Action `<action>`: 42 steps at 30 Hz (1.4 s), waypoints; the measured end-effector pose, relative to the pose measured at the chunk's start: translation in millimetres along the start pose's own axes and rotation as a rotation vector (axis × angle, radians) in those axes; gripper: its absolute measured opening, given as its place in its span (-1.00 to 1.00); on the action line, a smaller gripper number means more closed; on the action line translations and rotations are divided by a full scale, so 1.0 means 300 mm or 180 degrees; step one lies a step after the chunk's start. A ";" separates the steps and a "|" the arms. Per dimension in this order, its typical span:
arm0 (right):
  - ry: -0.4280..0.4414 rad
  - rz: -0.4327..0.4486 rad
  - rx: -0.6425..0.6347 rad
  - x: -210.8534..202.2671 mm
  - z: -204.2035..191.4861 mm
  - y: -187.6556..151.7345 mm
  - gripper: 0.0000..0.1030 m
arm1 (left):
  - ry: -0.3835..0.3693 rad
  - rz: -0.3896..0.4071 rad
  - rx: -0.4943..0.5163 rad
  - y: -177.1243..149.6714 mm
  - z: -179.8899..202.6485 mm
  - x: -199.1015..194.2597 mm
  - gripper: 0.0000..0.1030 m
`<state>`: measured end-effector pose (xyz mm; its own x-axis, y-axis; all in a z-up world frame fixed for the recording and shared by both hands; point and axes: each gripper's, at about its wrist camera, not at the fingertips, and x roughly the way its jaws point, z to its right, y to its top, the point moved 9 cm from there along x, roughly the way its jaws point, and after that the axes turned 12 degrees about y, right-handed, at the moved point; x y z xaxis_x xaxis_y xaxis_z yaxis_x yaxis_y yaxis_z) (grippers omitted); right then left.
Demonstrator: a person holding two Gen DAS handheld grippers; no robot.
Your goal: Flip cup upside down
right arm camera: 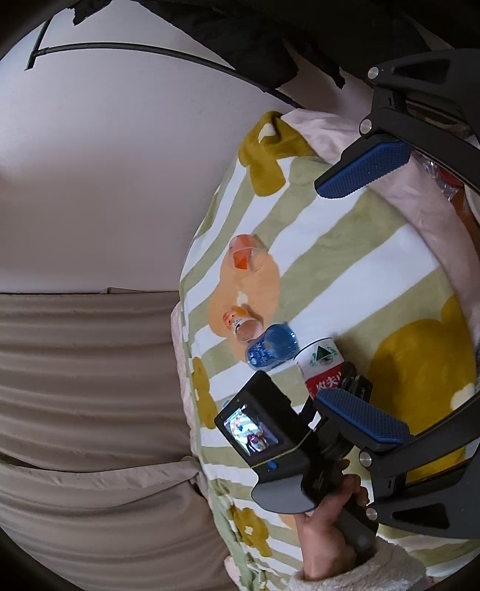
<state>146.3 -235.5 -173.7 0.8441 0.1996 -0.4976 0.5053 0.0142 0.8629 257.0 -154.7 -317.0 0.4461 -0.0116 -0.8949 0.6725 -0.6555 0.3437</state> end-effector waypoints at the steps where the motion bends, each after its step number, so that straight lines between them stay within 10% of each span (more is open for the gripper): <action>1: -0.0002 -0.0010 -0.0014 0.000 0.004 -0.003 1.00 | 0.0008 0.0014 0.0011 0.002 0.003 -0.002 0.17; 6: 0.0048 -0.0059 -0.0016 0.007 0.014 -0.019 1.00 | 0.0098 0.0137 0.0052 -0.001 -0.005 -0.047 0.84; 12: 0.0590 -0.0257 -0.0428 0.074 -0.023 0.017 1.00 | 0.0186 0.0337 -0.0097 -0.034 -0.065 -0.165 0.85; 21: 0.1639 -0.1417 -0.2427 0.371 -0.211 -0.065 1.00 | 0.0213 0.0331 -0.0523 -0.237 -0.200 -0.273 0.87; 35: 0.1729 -0.2189 -0.4417 0.597 -0.334 -0.264 0.97 | 0.0188 0.0152 -0.0841 -0.399 -0.312 -0.198 0.87; 38: 0.1748 -0.2340 -0.4617 0.607 -0.337 -0.296 0.52 | 0.0159 0.0131 -0.0864 -0.404 -0.312 -0.181 0.87; 42: 0.1688 -0.2356 -0.4753 0.607 -0.333 -0.301 0.41 | 0.0138 0.0134 -0.0879 -0.400 -0.315 -0.176 0.87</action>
<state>236.5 -102.6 -333.3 0.2330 0.0013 -0.9725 -0.1182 0.9926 -0.0270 208.5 -4.2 -284.1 0.4978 0.0018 -0.8673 0.7857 -0.4244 0.4501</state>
